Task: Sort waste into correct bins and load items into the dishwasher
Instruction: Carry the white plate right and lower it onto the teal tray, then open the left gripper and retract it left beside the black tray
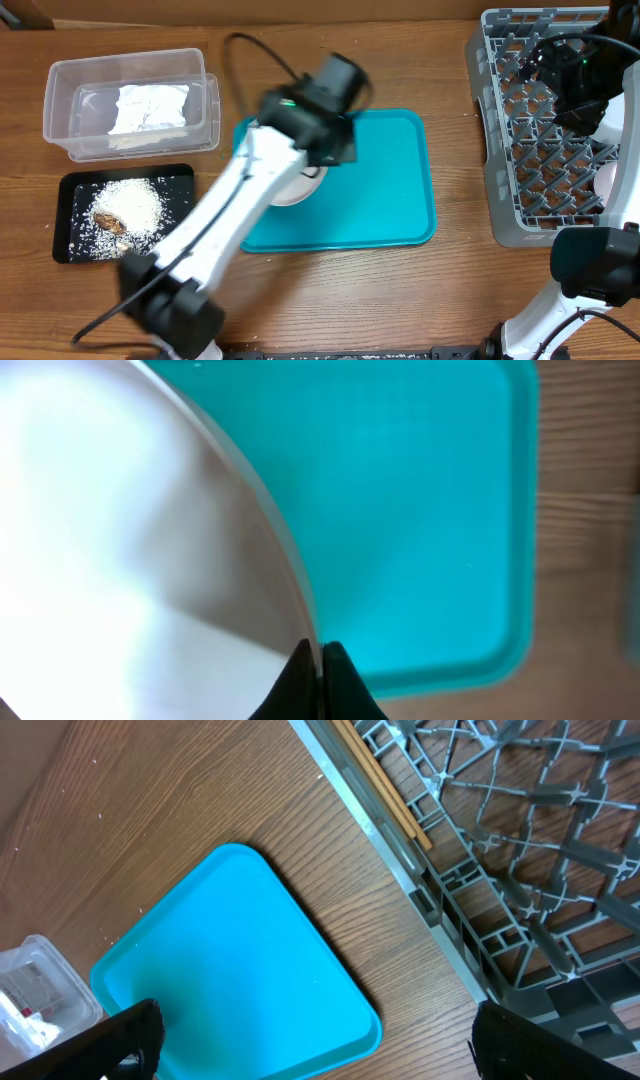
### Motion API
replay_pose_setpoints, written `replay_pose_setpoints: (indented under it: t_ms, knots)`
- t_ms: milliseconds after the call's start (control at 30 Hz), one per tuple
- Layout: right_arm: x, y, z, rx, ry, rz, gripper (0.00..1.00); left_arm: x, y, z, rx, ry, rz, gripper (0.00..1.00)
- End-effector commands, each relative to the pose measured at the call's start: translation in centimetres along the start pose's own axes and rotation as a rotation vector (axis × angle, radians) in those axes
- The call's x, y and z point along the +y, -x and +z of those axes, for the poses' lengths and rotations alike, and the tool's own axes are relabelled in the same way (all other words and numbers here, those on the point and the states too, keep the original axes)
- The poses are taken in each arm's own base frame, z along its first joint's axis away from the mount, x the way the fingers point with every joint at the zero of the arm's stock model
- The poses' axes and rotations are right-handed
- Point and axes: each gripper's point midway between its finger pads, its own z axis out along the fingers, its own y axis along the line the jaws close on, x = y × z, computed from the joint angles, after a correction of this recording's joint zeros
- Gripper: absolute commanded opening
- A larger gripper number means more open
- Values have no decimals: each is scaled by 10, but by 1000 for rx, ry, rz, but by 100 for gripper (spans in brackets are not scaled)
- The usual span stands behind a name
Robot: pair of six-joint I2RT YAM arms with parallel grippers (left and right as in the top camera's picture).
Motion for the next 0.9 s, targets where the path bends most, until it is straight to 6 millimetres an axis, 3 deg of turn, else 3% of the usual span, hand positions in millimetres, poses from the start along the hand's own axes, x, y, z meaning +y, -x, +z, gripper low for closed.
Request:
replay_pose_setpoints:
  t_ms: [0,100,200,333,400,500,567,667,867]
  knots:
    - [2,2,-12,-39,13,-2,100,2,0,38,-23,144,12,4]
    - [2,2,-12,-39,13,-2,100,0,-11,73,35,185,17,4]
    - [2,2,-12,-38,13,-2,100,1,-22,96,94,209,21,4]
    - [2,2,-12,-38,14,-2,100,0,-31,109,140,207,23,4]
    - [2,2,-12,-38,13,-2,100,0,-32,109,144,203,23,14]
    - [2,2,-12,-39,13,-2,100,2,-33,106,154,212,23,52]
    - [2,2,-12,-39,13,-2,100,5,-31,99,162,221,19,72]
    - [2,2,-12,-39,13,-2,100,9,-21,83,164,225,2,71]
    - [2,2,-12,-39,13,-2,100,27,22,21,122,209,-84,69]
